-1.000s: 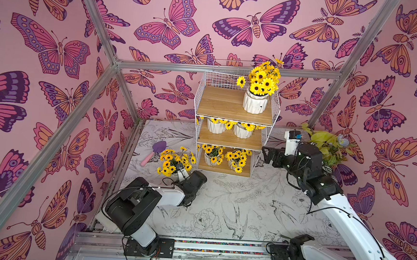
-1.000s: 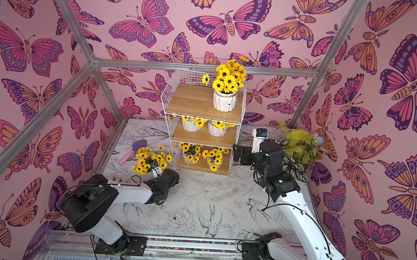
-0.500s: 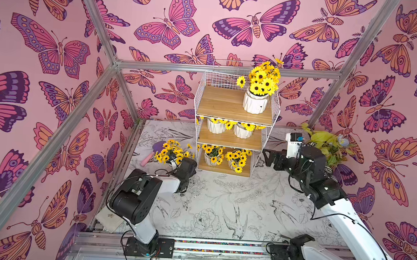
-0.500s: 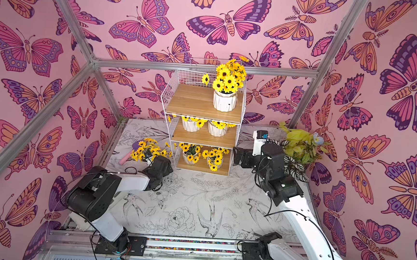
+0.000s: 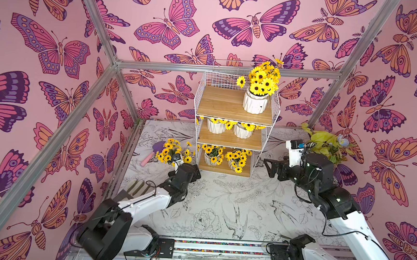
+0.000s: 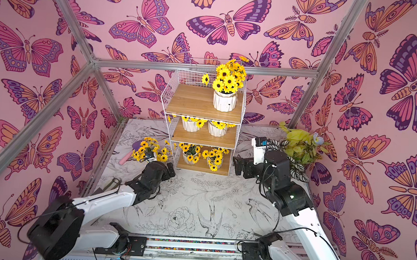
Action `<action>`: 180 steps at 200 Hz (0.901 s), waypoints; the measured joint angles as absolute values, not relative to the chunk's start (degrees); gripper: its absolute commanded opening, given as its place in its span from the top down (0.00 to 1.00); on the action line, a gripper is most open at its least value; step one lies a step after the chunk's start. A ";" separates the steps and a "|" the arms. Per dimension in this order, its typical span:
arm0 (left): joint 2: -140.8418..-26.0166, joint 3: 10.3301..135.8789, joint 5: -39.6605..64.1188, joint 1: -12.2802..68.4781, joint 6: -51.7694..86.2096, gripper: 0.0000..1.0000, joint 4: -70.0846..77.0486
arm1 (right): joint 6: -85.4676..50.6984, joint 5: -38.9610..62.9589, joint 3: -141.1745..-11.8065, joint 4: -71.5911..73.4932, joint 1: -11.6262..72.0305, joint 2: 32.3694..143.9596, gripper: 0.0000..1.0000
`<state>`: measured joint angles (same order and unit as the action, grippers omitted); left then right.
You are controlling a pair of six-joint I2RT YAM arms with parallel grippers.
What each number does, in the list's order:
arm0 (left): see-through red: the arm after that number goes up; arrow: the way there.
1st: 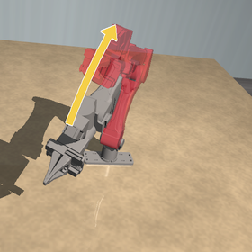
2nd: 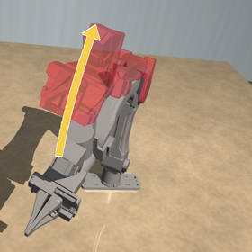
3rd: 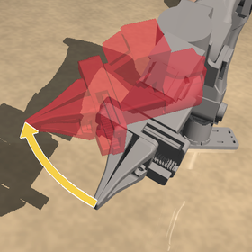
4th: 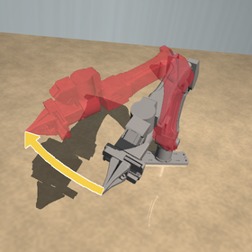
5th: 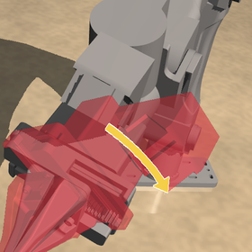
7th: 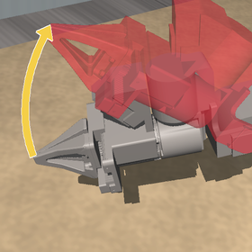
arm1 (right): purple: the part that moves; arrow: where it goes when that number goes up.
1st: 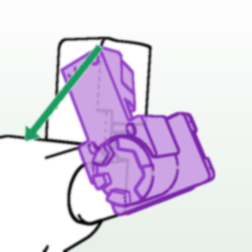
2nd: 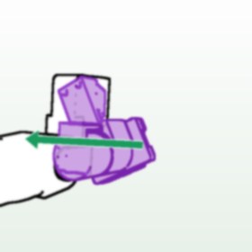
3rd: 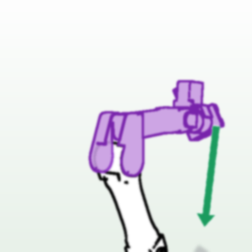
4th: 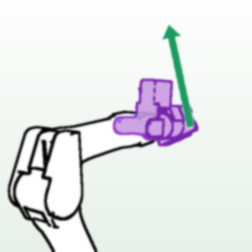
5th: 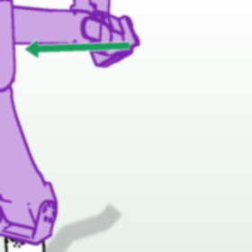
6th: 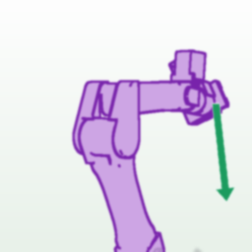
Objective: Take the sunflower pots off the shelves
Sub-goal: Place the sunflower pot at the center of the board, then pick up the sunflower pot from the shelf.
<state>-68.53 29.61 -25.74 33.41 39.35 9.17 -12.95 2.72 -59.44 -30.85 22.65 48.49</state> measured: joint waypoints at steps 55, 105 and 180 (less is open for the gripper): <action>-45.19 27.40 -23.20 41.12 33.23 0.00 2.00 | -12.38 3.90 -64.14 -34.79 23.31 47.88 0.01; -44.88 44.97 -17.72 43.00 24.23 0.00 -3.73 | -11.09 4.16 -71.18 -37.21 23.81 49.47 0.01; -66.00 76.49 -8.78 43.18 14.26 0.00 -5.89 | -7.92 3.86 -81.23 -40.45 24.21 53.39 0.01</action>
